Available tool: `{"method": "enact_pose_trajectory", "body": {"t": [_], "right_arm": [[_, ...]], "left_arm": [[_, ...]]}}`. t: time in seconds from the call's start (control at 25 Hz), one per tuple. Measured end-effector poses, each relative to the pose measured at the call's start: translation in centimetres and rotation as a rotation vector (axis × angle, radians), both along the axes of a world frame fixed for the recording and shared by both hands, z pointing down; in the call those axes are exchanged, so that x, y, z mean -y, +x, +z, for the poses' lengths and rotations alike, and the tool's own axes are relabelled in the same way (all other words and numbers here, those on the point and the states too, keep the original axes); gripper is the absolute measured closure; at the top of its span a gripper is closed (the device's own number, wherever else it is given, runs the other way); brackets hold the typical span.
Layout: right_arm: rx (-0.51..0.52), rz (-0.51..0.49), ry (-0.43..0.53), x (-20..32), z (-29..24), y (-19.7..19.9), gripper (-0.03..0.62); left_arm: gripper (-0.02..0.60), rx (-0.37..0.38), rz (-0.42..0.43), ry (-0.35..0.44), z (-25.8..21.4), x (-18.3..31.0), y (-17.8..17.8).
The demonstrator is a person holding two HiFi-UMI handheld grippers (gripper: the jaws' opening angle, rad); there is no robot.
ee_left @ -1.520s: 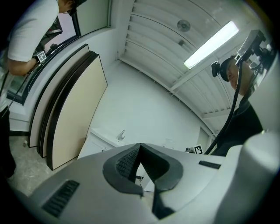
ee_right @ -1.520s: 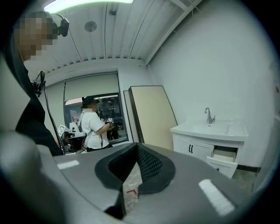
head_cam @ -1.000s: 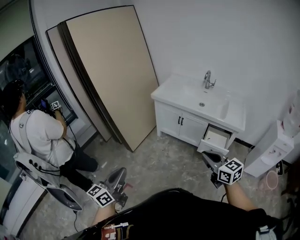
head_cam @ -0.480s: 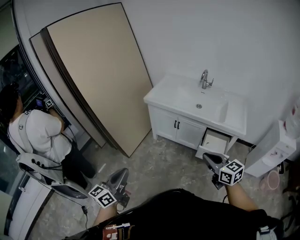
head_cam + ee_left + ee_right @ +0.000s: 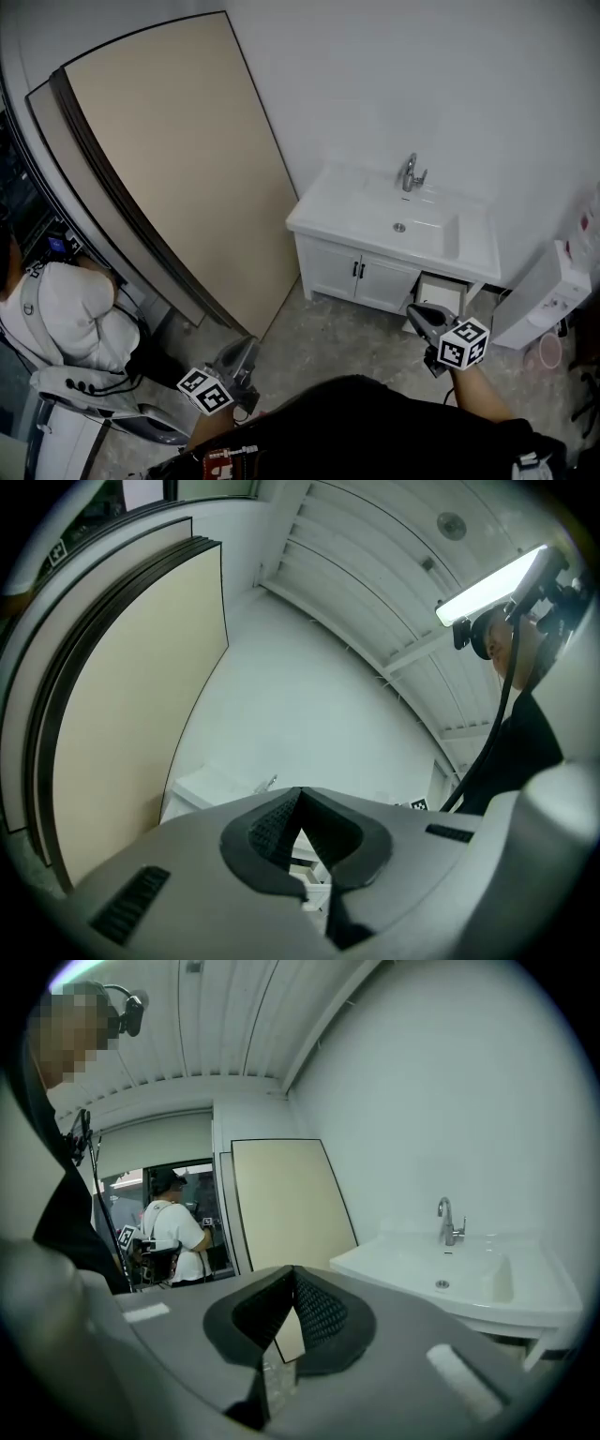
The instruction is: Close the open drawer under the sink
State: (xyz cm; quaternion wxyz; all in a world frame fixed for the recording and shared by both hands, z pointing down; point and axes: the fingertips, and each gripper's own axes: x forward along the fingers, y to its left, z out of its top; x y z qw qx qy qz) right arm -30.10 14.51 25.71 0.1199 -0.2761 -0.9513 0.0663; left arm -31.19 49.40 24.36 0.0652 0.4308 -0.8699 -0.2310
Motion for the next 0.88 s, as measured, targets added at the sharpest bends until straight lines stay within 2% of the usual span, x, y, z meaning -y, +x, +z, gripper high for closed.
{"method": "enact_pose_trajectory", "body": {"t": [0.2, 0.36, 0.64, 0.88], "right_arm": [[0.007, 0.023, -0.010, -5.0, -0.4, -5.4, 0.592], [-0.014, 0.023, 0.008, -7.1, 0.4, -7.6, 0.592], [-0.040, 0.054, 0.004, -4.9, 1.1, -13.0, 0.592], [-0.059, 0.016, -0.032, -1.1, 0.4, -22.1, 0.592]], "left_arm": [[0.589, -0.008, 0.032, -0.006, -0.2, -4.5, -6.2], [0.589, -0.023, 0.039, -0.001, 0.3, -6.2, -9.4], [0.589, -0.063, 0.044, -0.002, 1.8, -5.3, -14.6], [0.589, -0.083, 0.019, -0.042, -0.2, -1.0, -22.5]]}}
